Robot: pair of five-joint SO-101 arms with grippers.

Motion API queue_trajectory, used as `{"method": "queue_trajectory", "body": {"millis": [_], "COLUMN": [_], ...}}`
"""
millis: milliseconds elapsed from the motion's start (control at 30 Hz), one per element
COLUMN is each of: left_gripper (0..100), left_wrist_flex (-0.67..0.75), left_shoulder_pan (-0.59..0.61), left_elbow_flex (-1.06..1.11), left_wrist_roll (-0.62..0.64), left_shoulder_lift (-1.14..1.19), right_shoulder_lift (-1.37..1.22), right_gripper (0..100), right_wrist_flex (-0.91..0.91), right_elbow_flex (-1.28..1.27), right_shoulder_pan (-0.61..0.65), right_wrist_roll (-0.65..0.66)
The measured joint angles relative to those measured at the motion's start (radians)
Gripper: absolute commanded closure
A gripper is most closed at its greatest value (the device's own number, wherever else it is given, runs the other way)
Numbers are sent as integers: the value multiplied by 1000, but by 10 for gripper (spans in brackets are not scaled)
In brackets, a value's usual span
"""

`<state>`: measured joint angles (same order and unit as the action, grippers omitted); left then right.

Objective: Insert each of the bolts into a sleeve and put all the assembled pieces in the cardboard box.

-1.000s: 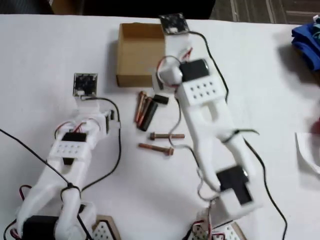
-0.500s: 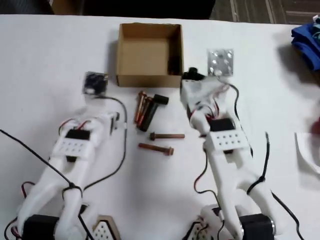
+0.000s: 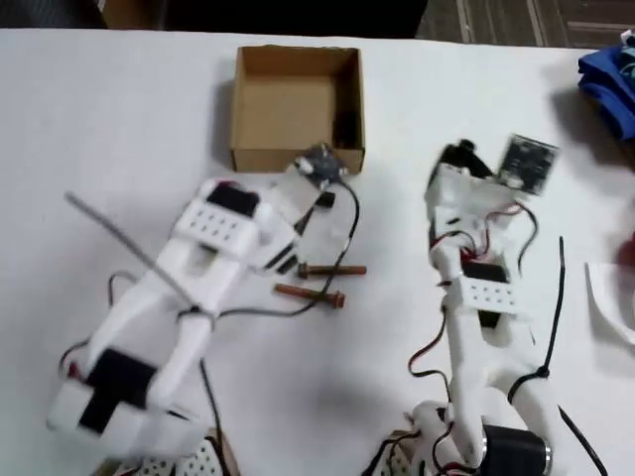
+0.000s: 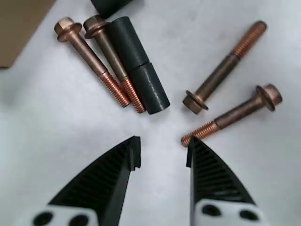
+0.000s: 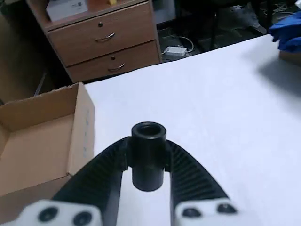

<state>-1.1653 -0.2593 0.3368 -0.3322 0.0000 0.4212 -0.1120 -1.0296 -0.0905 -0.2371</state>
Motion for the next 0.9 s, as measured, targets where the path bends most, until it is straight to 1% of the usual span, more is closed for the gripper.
{"method": "queue_trajectory", "body": {"millis": [167,200,233,300,333,467,533,567,633,767,900], "left_gripper": [819,819,819,819,819,819,819,819,819,819,819], "left_wrist_flex": [-127,-166,-199,-278,-313,-362,-376,-381,-382,-384,-384], "left_shoulder_pan": [-20,-28,-34,-54,-68,-112,-133,-141,-157,-196,-241], "left_elbow_flex": [-172,-201,-229,-273,-295,-347,-351,-353,-358,-359,-371], "left_wrist_roll": [325,361,359,310,256,-43,-169,-212,-253,-287,-338], "left_shoulder_lift": [161,183,203,238,256,310,330,339,362,410,431], "right_shoulder_lift": [3,3,3,3,3,3,3,3,3,3,3], "right_gripper": [978,978,978,978,978,978,978,978,978,978,978], "right_wrist_flex": [-3,-3,-3,-3,-3,-6,-6,-6,-6,-29,-61], "right_elbow_flex": [0,0,0,0,0,0,0,0,0,0,0], "right_shoulder_pan": [-49,-52,-52,-52,-52,-52,-52,-52,-68,-129,-161], "right_wrist_roll": [-69,-72,-75,-75,-75,-75,-75,-75,-75,-75,-75]}}
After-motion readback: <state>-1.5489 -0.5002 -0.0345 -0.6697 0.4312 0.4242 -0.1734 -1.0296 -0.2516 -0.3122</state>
